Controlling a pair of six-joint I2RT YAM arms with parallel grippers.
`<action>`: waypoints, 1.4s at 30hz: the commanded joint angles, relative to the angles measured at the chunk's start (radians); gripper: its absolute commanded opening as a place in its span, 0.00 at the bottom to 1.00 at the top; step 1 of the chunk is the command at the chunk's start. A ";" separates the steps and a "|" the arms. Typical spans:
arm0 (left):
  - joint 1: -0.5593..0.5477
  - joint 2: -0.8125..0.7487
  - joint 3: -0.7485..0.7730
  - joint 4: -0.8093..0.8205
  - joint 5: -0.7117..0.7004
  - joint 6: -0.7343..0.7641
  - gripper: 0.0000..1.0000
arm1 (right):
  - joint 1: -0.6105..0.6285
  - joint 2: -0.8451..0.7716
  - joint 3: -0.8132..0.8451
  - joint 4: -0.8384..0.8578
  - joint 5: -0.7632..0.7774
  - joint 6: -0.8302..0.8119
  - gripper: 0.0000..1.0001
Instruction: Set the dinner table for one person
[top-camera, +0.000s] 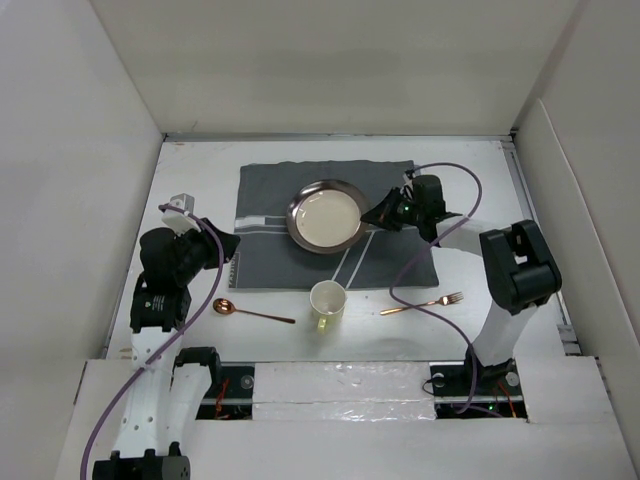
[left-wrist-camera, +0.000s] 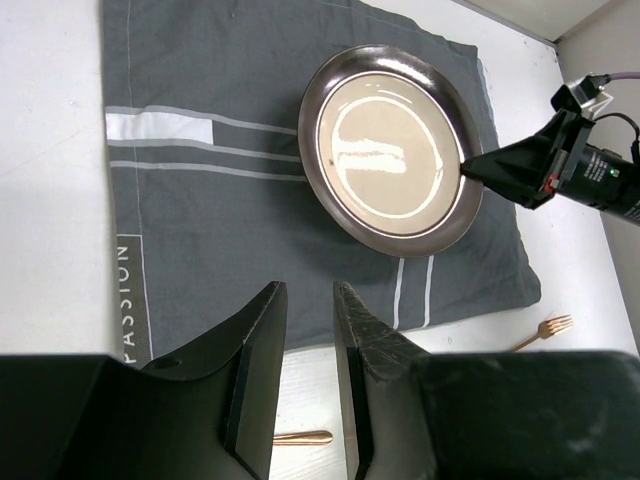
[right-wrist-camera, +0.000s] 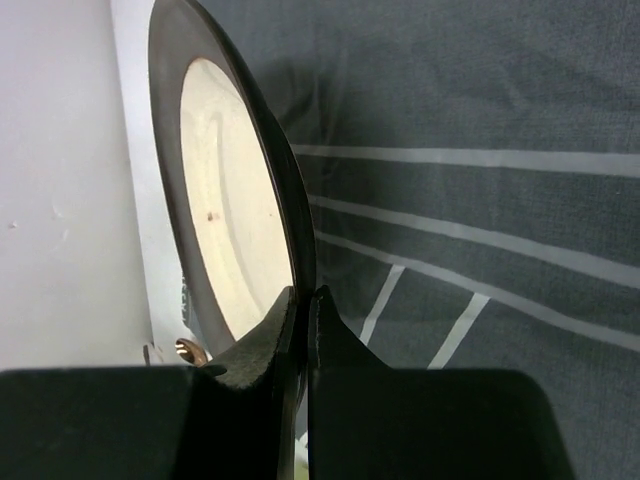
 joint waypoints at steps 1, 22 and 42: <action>-0.004 0.003 0.006 0.045 0.024 0.016 0.23 | 0.011 -0.003 0.063 0.160 -0.062 0.041 0.00; -0.004 -0.005 0.001 0.049 0.025 0.014 0.28 | -0.026 -0.110 0.028 -0.175 0.125 -0.174 0.58; -0.004 -0.014 -0.002 0.052 0.030 0.014 0.00 | 0.676 -0.603 0.084 -0.876 0.603 -0.429 0.64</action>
